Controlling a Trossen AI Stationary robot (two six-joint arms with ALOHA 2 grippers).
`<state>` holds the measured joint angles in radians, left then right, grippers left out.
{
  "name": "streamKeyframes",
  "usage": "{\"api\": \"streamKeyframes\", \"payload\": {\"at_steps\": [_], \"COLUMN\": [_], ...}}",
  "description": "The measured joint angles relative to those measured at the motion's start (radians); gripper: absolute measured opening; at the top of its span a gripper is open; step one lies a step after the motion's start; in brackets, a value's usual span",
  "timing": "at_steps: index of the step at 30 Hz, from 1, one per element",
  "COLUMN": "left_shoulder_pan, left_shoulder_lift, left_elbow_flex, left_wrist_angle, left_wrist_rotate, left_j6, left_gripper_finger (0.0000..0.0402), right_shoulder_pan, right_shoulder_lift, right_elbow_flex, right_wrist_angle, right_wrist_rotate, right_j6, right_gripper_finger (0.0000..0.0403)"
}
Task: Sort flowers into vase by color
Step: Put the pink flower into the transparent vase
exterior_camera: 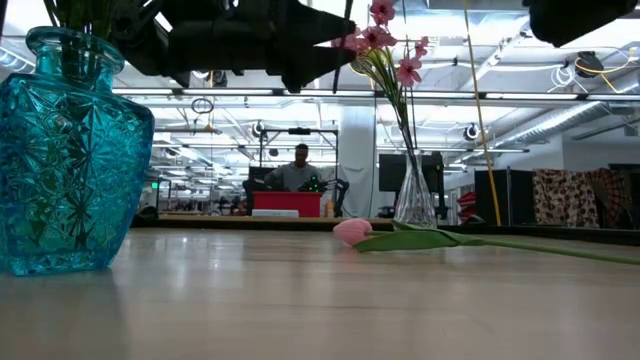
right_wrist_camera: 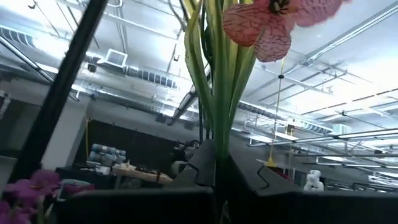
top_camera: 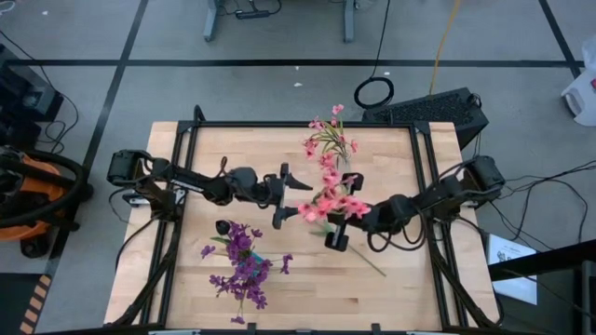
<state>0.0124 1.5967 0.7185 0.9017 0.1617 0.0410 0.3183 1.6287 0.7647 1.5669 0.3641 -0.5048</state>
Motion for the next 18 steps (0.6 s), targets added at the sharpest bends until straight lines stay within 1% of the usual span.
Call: {"api": "streamKeyframes", "payload": {"at_steps": [5,11,16,18], "left_shoulder_pan": [0.001,0.031,0.049,0.053], "left_shoulder_lift": [0.0,0.0,0.0,0.0], "left_elbow_flex": [0.0,0.0,0.0,0.0], "left_wrist_angle": [-0.036,-0.073,-0.126,-0.142], "left_wrist_rotate": [0.01,0.007,0.013,0.015], "left_j6": [0.002,0.025,0.025,0.025], "left_gripper_finger": [0.0296,0.0296,0.0296,0.0296], "right_shoulder_pan": [-0.024,-0.016,0.018,0.027], "right_shoulder_lift": [0.0,-0.013,-0.026,-0.029], "right_elbow_flex": [0.001,0.001,0.002,0.002], "right_wrist_angle": [0.001,-0.001,-0.014,-0.024], "right_wrist_rotate": [-0.001,0.006,0.151,0.172], "right_j6": [0.002,0.079,0.007,-0.016], "right_gripper_finger": [0.0004,0.0004,0.0004,0.0004]}}
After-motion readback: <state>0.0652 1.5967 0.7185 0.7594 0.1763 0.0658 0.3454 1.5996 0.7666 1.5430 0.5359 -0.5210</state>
